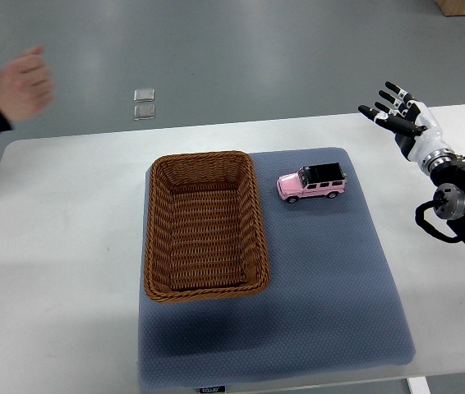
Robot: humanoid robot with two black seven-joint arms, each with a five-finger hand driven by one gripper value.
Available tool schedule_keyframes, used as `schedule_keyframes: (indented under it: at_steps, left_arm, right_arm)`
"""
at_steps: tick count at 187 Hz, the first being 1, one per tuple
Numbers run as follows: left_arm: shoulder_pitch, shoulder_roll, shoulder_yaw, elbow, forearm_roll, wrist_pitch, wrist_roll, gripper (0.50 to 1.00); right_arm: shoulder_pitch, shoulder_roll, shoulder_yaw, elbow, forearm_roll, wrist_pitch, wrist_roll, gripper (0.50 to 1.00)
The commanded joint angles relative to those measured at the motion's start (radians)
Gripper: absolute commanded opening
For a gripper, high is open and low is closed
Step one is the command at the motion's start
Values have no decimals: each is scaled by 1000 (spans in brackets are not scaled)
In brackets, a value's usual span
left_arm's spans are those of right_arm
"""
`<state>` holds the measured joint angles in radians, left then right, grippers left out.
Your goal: Place pink car in brown basket
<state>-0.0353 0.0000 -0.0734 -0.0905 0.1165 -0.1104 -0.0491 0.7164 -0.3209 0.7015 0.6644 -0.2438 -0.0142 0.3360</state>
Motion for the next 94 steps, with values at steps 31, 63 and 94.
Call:
schedule_keyframes:
  at_steps: [31,63,94]
  left_arm:
    - [0,0,0,0,0,0,0,1000]
    - [0,0,0,-2,0,0,0,1000]
    - [0,0,-2,-2,0,0,0,1000]
  right_arm:
    - [1,-4,-2,1,0,0,0,913]
    - [3,-6,-5,1,-2,0,-2,913]
    - [5,-7,-8,3,-3,0,-2,913]
